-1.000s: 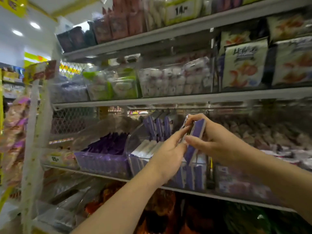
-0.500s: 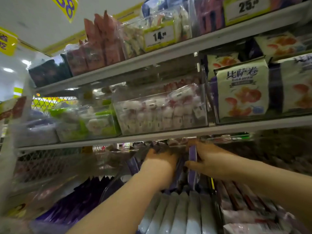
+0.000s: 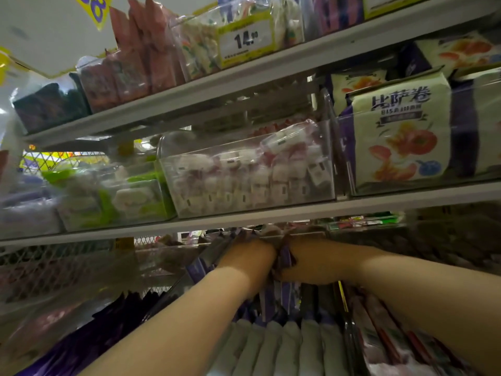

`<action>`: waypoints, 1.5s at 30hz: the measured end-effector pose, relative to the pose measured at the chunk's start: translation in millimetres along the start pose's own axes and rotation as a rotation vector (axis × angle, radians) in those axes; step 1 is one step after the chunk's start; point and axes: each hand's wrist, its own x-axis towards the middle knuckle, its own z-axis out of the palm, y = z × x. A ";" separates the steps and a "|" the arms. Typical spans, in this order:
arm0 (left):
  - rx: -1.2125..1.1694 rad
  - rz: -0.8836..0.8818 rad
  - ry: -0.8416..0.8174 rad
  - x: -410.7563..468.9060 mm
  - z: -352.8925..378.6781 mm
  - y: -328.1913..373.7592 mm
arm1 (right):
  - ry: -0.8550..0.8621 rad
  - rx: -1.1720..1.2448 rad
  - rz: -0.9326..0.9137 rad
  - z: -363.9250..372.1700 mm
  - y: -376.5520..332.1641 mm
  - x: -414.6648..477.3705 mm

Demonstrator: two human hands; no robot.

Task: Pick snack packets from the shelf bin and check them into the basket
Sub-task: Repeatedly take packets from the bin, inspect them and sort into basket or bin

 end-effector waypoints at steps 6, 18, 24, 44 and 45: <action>0.081 0.023 0.152 -5.1 0.7 7.3 | -0.082 -0.062 0.056 -2.3 1.5 8.1; 0.104 0.031 -0.150 -2.9 7.5 2.7 | 0.022 -0.043 -0.068 1.8 3.1 3.6; 0.123 -0.017 -0.058 -10.5 30.0 12.4 | 0.004 -0.045 -0.065 3.8 6.0 2.0; 0.032 0.033 0.119 -46.4 28.9 -2.6 | -0.225 -0.156 0.027 -15.4 7.7 -7.2; 0.056 0.023 0.097 -46.3 33.6 -3.2 | -0.262 -0.209 0.080 -18.5 8.8 -9.1</action>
